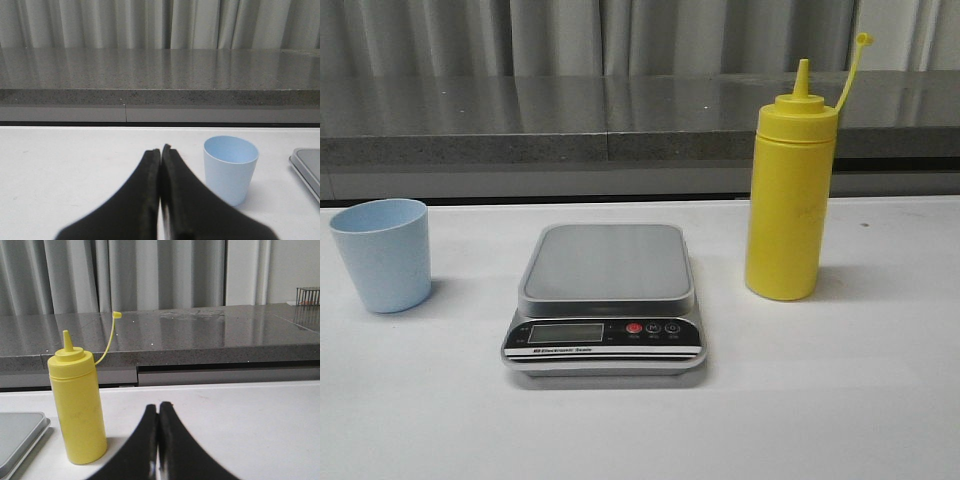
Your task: Pour seasoning into cup on scale with both arms
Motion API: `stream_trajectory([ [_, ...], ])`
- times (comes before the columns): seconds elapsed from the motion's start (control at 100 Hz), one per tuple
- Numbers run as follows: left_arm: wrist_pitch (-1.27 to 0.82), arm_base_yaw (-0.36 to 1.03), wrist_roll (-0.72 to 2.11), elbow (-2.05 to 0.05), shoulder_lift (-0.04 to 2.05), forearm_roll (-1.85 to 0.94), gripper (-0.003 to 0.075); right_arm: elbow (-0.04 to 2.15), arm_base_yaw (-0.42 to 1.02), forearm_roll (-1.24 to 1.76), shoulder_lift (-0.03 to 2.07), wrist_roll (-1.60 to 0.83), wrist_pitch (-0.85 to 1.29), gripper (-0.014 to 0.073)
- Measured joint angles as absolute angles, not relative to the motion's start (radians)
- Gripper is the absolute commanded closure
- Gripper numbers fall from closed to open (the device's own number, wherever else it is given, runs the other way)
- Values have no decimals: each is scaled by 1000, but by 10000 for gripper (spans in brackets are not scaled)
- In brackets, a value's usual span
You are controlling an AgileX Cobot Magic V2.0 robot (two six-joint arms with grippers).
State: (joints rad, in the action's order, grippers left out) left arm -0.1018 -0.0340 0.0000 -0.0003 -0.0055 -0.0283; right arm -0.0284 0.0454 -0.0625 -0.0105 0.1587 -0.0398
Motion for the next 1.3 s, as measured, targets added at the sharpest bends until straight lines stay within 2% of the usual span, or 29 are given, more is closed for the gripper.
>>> stream_trajectory([
  [0.63, -144, -34, 0, -42, 5, -87, 741, -28, 45, -63, -10, 159, -40, 652],
  [1.03, -292, -34, 0, -371, 388, -89, 734, -28, 45, -63, -10, 159, -40, 652],
  [1.09, -319, -34, 9, -418, 468, -89, 701, -28, 45, -63, -10, 159, -40, 652],
  [1.12, -332, -34, 11, -442, 505, -89, 661, -28, 45, -63, -10, 159, -40, 652],
  [1.3, -369, -34, 15, -575, 730, -89, 355, -28, 45, -63, -10, 159, -40, 652],
])
